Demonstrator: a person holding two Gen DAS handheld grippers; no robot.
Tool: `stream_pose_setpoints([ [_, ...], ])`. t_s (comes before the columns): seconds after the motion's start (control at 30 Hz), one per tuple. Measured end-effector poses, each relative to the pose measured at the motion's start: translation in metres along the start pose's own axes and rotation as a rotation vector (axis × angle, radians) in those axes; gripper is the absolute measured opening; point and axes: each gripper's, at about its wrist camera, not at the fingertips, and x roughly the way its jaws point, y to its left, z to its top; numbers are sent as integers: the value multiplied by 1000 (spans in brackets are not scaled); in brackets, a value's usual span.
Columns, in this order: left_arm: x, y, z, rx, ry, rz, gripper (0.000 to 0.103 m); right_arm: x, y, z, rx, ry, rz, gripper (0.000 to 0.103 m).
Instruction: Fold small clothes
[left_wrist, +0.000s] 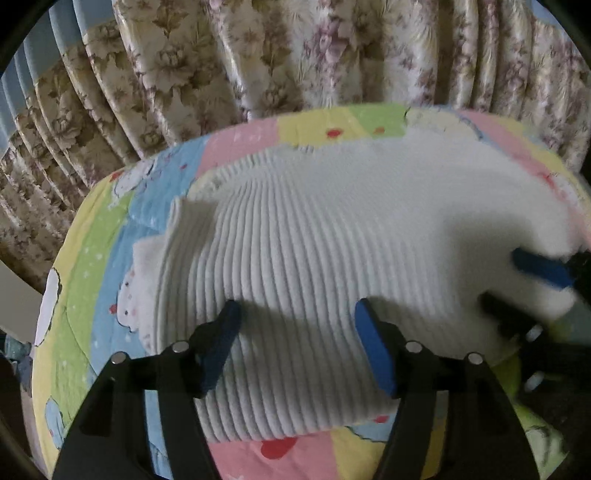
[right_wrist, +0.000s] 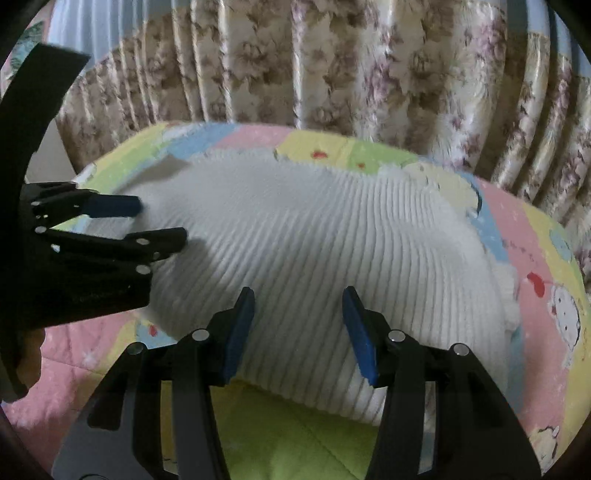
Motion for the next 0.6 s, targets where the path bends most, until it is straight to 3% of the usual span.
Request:
stream_pose_setpoints([
  [0.17, -6, 2, -10, 52, -22, 17, 68, 1, -26, -13, 48, 25, -24, 42],
  [0.43, -29, 35, -27, -85, -5, -81, 69, -32, -70, -35, 182, 30, -25, 43],
  [0.6, -15, 33, -30, -96, 34, -77, 73, -42, -75, -45, 213, 42, -19, 47],
])
